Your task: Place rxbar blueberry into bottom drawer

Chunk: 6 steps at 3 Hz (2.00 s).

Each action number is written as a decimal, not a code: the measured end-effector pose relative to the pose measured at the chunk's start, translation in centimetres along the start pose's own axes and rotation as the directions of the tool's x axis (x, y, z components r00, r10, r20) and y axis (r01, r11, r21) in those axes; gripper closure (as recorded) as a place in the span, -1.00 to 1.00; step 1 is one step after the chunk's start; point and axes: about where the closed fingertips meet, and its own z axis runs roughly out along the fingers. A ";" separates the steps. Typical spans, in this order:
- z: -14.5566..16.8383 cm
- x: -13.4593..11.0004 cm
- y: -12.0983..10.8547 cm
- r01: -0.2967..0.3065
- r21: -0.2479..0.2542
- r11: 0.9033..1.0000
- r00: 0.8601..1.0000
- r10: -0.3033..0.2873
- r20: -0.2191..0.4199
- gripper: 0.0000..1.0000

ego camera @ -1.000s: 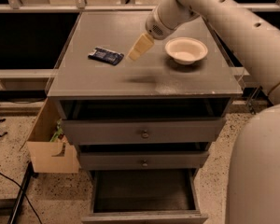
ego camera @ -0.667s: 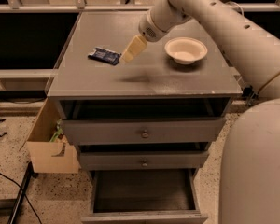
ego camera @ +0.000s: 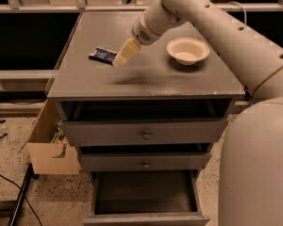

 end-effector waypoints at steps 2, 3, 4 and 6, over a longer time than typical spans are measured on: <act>0.4 0.7 0.0 -0.016 0.003 1.000 1.000 0.016 -0.011 -1.00; 2.2 0.4 -1.2 -0.033 0.016 0.999 0.999 0.033 0.031 -1.00; 3.9 -0.1 -2.7 -0.058 0.029 0.998 0.995 0.055 0.083 -1.00; 6.9 -1.6 -3.4 -0.064 0.014 0.998 0.990 0.062 0.130 -1.00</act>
Offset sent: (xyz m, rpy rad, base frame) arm 0.0312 0.0018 -0.0175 0.0412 -0.0164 -0.0531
